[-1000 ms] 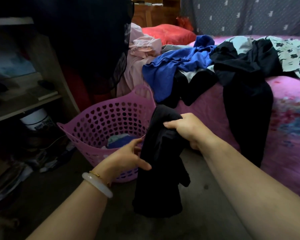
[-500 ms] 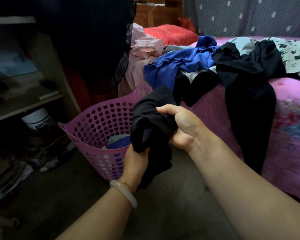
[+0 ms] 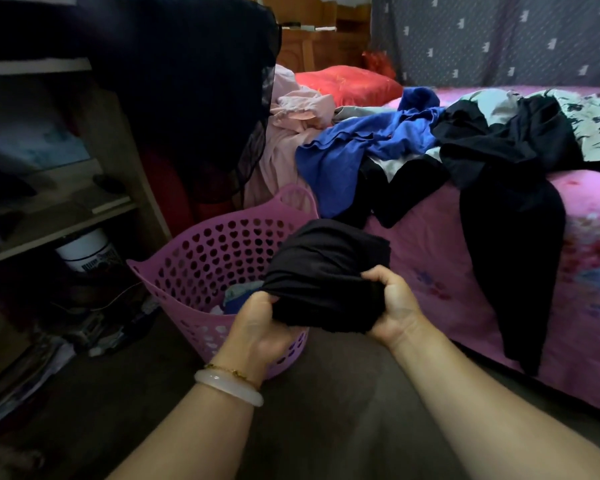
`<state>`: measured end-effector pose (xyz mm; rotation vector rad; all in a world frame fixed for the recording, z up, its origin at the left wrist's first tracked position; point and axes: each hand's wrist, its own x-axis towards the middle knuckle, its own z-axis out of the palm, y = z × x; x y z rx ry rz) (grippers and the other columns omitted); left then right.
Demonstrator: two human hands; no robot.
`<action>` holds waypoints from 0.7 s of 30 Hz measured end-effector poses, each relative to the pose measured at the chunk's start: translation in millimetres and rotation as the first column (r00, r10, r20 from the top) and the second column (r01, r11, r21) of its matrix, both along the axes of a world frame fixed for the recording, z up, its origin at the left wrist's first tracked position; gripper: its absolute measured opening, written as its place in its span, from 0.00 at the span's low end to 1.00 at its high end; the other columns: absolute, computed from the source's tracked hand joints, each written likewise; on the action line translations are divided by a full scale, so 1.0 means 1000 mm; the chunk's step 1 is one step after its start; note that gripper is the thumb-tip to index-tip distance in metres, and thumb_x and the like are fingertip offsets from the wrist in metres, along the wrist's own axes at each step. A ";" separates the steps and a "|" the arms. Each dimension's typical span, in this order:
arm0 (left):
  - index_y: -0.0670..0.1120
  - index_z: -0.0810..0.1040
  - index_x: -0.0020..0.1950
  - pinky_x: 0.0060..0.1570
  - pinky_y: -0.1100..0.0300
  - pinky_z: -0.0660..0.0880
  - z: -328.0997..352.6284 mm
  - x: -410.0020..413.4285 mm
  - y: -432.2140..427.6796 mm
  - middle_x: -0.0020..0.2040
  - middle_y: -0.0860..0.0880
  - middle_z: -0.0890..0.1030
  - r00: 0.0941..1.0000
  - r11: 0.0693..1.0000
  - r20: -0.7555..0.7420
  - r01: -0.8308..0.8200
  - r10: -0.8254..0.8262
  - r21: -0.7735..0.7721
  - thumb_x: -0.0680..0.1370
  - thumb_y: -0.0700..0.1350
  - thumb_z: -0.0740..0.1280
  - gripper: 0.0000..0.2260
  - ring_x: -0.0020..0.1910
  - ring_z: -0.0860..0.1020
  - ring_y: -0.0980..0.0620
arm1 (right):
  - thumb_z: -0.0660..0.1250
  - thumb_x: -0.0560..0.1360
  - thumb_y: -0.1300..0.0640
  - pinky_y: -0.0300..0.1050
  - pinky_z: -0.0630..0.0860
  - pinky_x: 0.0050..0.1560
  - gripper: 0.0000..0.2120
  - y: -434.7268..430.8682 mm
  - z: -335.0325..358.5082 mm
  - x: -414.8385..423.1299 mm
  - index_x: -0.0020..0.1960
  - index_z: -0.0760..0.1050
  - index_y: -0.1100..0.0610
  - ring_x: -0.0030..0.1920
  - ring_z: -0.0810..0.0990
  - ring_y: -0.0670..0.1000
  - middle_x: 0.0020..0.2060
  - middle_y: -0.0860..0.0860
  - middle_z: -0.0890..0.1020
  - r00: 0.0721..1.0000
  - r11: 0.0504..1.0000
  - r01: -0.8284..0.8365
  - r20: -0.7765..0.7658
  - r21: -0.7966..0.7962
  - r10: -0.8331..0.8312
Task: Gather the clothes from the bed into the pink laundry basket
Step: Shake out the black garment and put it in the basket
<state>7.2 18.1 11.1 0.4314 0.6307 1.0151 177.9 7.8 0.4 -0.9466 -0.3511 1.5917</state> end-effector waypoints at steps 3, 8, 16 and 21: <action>0.42 0.71 0.68 0.69 0.39 0.64 -0.004 -0.039 0.013 0.70 0.38 0.72 0.972 0.958 -0.052 0.236 -0.230 0.161 0.72 0.35 0.63 0.24 0.70 0.68 0.38 | 0.57 0.74 0.60 0.49 0.81 0.31 0.10 0.009 0.009 0.007 0.41 0.75 0.63 0.27 0.81 0.56 0.28 0.57 0.81 0.995 0.999 0.046 0.085 0.000 -0.046; 0.39 0.78 0.60 0.58 0.48 0.76 0.036 -0.041 0.031 0.57 0.41 0.82 0.933 0.985 -0.334 0.162 -0.137 0.050 0.73 0.58 0.67 0.26 0.55 0.82 0.41 | 0.61 0.74 0.63 0.47 0.81 0.29 0.08 0.032 0.034 -0.019 0.42 0.77 0.65 0.27 0.81 0.56 0.29 0.59 0.82 0.986 0.999 -0.035 0.166 0.013 0.032; 0.41 0.81 0.57 0.40 0.53 0.82 0.105 -0.071 0.097 0.47 0.41 0.85 0.814 0.982 -0.558 -0.073 0.159 0.173 0.71 0.49 0.74 0.18 0.43 0.85 0.43 | 0.60 0.74 0.74 0.49 0.82 0.37 0.18 0.092 0.090 -0.073 0.53 0.75 0.53 0.37 0.82 0.54 0.42 0.56 0.82 0.974 0.948 0.039 0.200 0.315 -0.107; 0.42 0.80 0.59 0.46 0.53 0.80 0.092 -0.096 0.128 0.52 0.42 0.84 0.692 0.985 -0.703 -0.069 0.161 0.158 0.70 0.50 0.75 0.20 0.48 0.84 0.42 | 0.62 0.74 0.71 0.47 0.80 0.39 0.14 0.133 0.073 -0.096 0.50 0.74 0.53 0.41 0.80 0.54 0.50 0.58 0.82 0.868 0.967 0.000 0.480 0.255 -0.126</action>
